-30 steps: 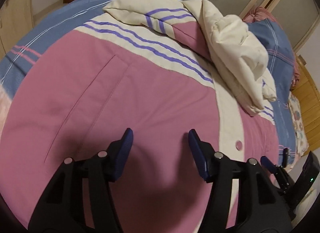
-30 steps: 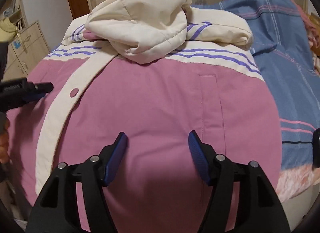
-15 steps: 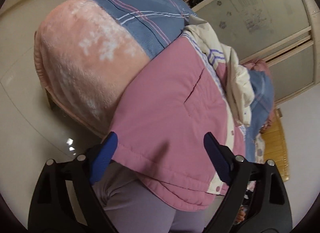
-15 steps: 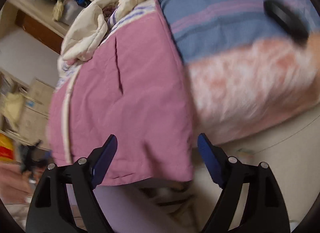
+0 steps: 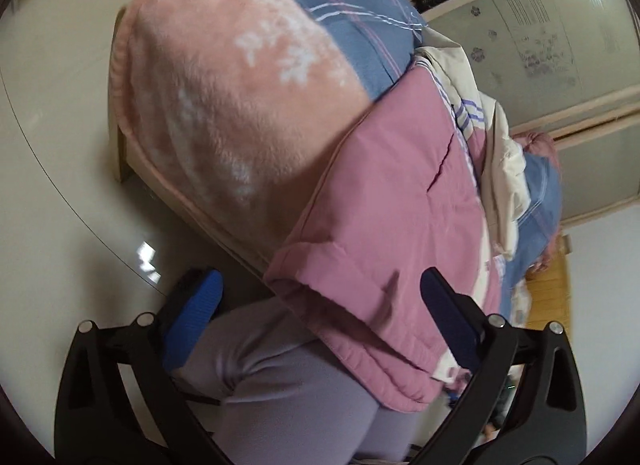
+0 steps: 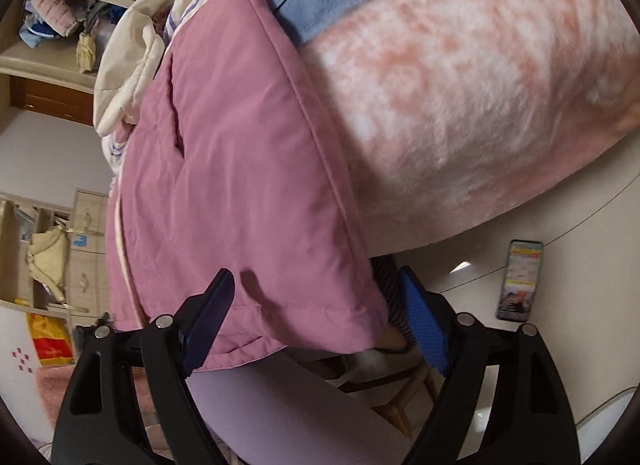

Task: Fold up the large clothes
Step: 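Grasp the pink hem with both grippers and lift it up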

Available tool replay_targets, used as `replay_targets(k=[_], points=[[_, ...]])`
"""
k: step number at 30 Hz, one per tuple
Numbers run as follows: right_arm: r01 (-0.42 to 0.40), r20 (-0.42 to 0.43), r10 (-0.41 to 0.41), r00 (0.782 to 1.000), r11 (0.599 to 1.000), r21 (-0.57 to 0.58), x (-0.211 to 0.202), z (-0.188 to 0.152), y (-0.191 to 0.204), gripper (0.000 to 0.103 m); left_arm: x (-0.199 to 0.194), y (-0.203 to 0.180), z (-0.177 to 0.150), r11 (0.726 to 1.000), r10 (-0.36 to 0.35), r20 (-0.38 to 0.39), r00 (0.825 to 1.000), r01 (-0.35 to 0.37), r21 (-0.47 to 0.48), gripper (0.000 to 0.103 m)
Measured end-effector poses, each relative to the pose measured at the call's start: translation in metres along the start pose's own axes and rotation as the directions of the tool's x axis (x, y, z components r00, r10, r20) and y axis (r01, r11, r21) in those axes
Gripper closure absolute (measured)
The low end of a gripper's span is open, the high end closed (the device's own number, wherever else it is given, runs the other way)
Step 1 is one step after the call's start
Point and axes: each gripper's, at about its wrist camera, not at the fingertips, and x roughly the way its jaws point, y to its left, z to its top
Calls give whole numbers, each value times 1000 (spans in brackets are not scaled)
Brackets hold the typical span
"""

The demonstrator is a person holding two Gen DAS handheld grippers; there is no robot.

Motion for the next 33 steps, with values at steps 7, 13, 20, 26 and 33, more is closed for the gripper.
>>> replay_targets(k=[7, 13, 20, 26, 33], points=[[-169, 4, 170, 985, 983, -65, -18, 0, 28, 90, 9, -5, -1, 981, -192, -38, 981, 191, -46, 83], [-422, 158, 448, 880, 890, -169, -84, 19, 75, 91, -22, -48, 5, 944, -321, -7, 947, 320, 84, 94], [-430, 252, 533, 808, 825, -366, -120, 88, 144, 91, -49, -122, 55, 877, -456, 38, 889, 441, 193, 94], [-382, 301, 520, 800, 827, -412, -113, 182, 197, 91, -32, -213, 138, 880, -408, 82, 909, 368, 299, 94], [-301, 416, 419, 807, 898, -321, -75, 326, 237, 92, 41, -337, 262, 906, -254, 138, 957, 186, 381, 92]])
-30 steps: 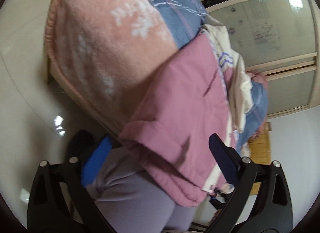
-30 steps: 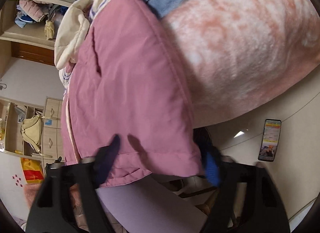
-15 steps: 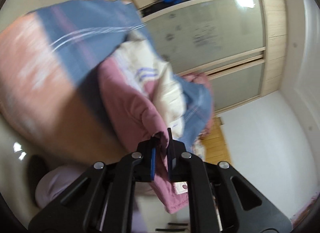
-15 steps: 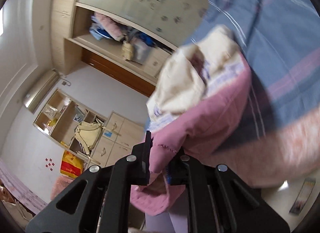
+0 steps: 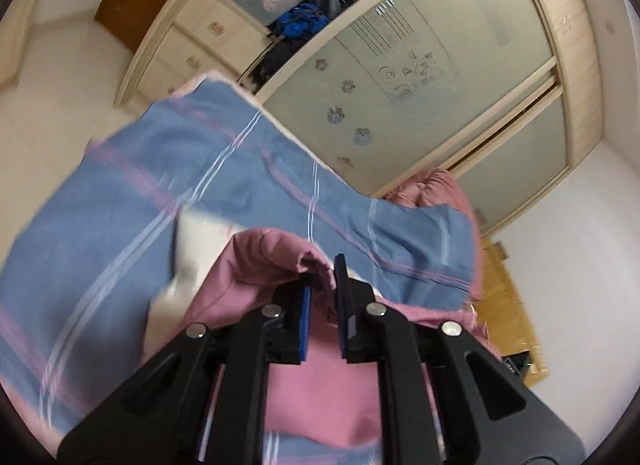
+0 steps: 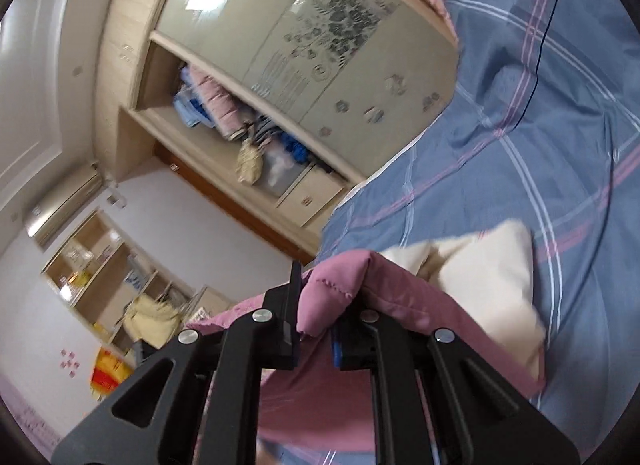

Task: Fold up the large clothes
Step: 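Grasp the pink hem with both grippers and lift it up, then fold the hem over toward the hood with both grippers and release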

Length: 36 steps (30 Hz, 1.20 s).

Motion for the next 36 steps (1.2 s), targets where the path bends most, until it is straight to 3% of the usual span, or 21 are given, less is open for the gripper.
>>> replay_targets(k=[6, 10, 12, 14, 15, 16, 17, 18, 19, 21, 23, 25, 26, 27, 28, 29, 30, 31, 32, 34, 36], points=[[192, -20, -191, 981, 978, 80, 92, 37, -71, 92, 152, 2, 62, 986, 164, -45, 986, -162, 45, 90], [268, -127, -249, 960, 950, 162, 140, 25, -143, 88, 235, 52, 41, 959, 284, -154, 946, -282, 37, 88], [263, -188, -223, 957, 939, 222, 156, 12, -176, 86, 250, 77, 25, 966, 255, -192, 948, -258, 10, 88], [212, -193, -163, 968, 941, 265, 154, 8, -188, 84, 238, 93, 23, 984, 167, -156, 973, -175, -37, 83], [177, -187, -129, 974, 947, 269, 149, 11, -189, 77, 223, 96, 26, 990, 127, -124, 984, -134, -50, 81], [147, -180, -101, 978, 954, 262, 144, 16, -185, 49, 209, 94, 33, 992, 115, -92, 989, -119, -43, 73], [135, -162, -97, 982, 960, 245, 135, 22, -179, 29, 194, 88, 36, 988, 153, -47, 987, -154, -22, 36], [176, -95, -159, 983, 960, 216, 118, 32, -170, 2, 170, 80, 42, 970, 243, 56, 968, -244, 8, 17], [216, -41, -212, 976, 956, 198, 105, 38, -164, 1, 150, 72, 46, 961, 270, 139, 953, -275, 22, 9], [232, 27, -237, 971, 965, 122, 76, 50, -141, 1, 114, 51, 53, 962, 243, 207, 948, -263, 71, 9], [288, 63, -284, 957, 956, -62, 63, 42, -97, 1, 89, 19, 41, 952, 229, 230, 946, -267, 150, 13], [340, 86, -329, 940, 894, -291, 69, 13, -40, 2, 83, -20, 11, 928, 223, 219, 950, -276, 252, 15], [337, 81, -331, 940, 869, -362, 76, 0, -21, 5, 85, -37, -9, 918, 208, 189, 960, -258, 300, 23], [313, 48, -328, 943, 835, -453, 88, -23, 6, 15, 89, -51, -30, 908, 189, 151, 970, -231, 350, 27], [295, 11, -337, 942, 806, -513, 100, -40, 22, 32, 100, -68, -56, 887, 189, 105, 976, -215, 410, 38], [271, -38, -355, 934, 774, -572, 117, -60, 39, 42, 111, -80, -78, 864, 199, 57, 978, -202, 460, 52], [246, -95, -380, 920, 749, -615, 136, -81, 51, 57, 125, -90, -98, 849, 206, -4, 979, -177, 498, 55], [231, -128, -404, 906, 725, -649, 153, -95, 58, 60, 144, -97, -120, 839, 216, -88, 973, -139, 526, 60], [236, -129, -440, 889, 681, -693, 170, -110, 63, 60, 159, -101, -129, 827, 242, -117, 963, -142, 544, 62], [277, -90, -521, 849, 583, -764, 203, -125, 64, 65, 189, -102, -145, 760, 348, -91, 933, -224, 610, 62], [304, -109, -570, 814, 579, -756, 234, -118, 47, 72, 215, -94, -145, 702, 429, -69, 901, -284, 653, 61]])
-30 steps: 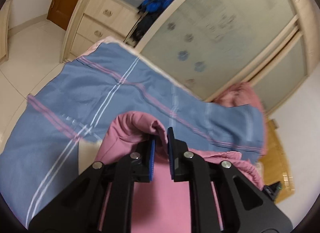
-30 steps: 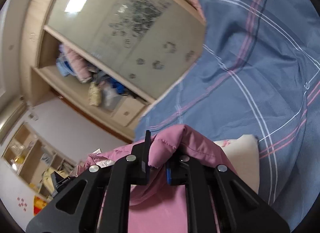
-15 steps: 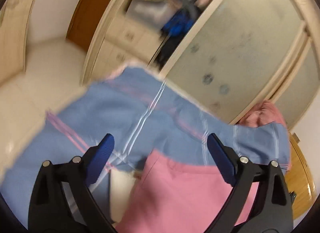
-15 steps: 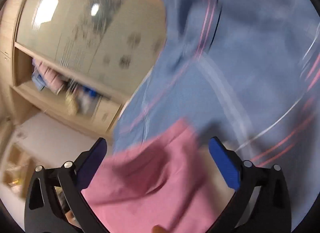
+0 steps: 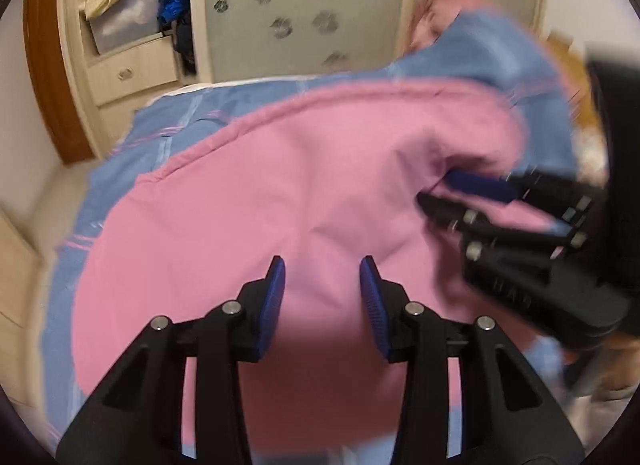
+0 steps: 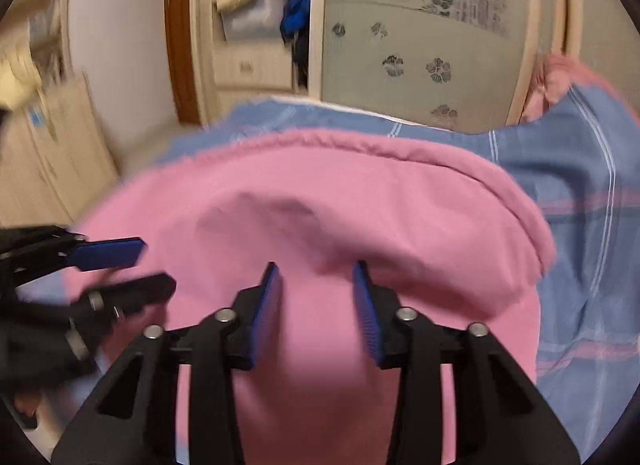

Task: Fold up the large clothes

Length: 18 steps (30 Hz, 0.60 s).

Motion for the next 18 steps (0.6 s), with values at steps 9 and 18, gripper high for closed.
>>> replay_targets(k=[9, 18], points=[[256, -179, -224, 958, 950, 182, 109, -16, -101, 82, 114, 93, 17, 964, 175, -172, 970, -204, -172, 48], [319, -165, -301, 939, 943, 96, 100, -27, -80, 78, 97, 72, 9, 954, 270, -133, 954, -283, -95, 60]])
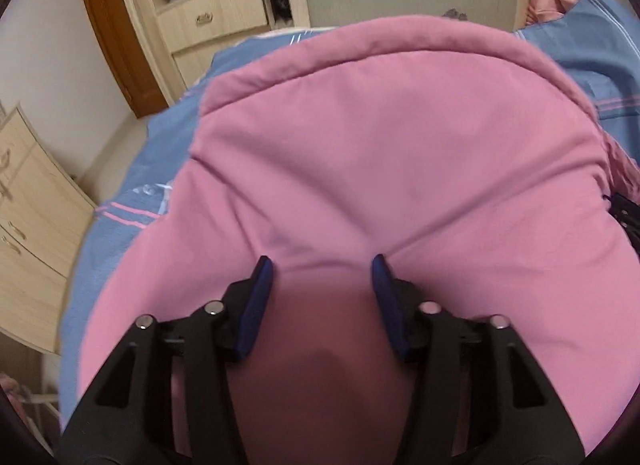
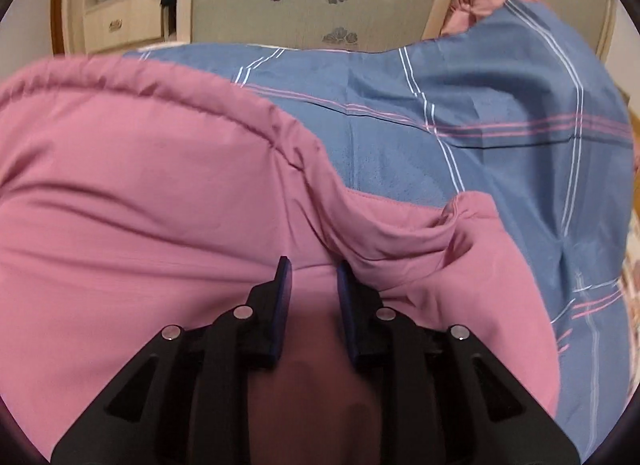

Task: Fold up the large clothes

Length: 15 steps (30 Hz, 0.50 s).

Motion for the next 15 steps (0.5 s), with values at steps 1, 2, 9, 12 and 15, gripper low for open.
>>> replay_targets(k=[1, 2, 9, 12, 15], points=[[-2, 6, 2, 1000, 1000, 8, -19, 3, -5, 78, -13, -1, -2, 999, -6, 26, 1000, 5, 33, 66], [-29, 66, 26, 998, 998, 50, -36, 5, -16, 78, -33, -1, -7, 997, -20, 73, 997, 14, 72, 66], [-142, 108, 129, 986, 981, 129, -89, -35, -44, 78, -63, -11, -40, 990, -92, 106, 990, 80, 115, 62], [-52, 9, 51, 999, 990, 130, -53, -56, -52, 78, -33, 0, -52, 998, -55, 33, 998, 53, 45, 59], [-19, -1, 19, 1000, 998, 56, -24, -70, -48, 77, -9, 19, -50, 987, -149, -9, 989, 149, -63, 60]])
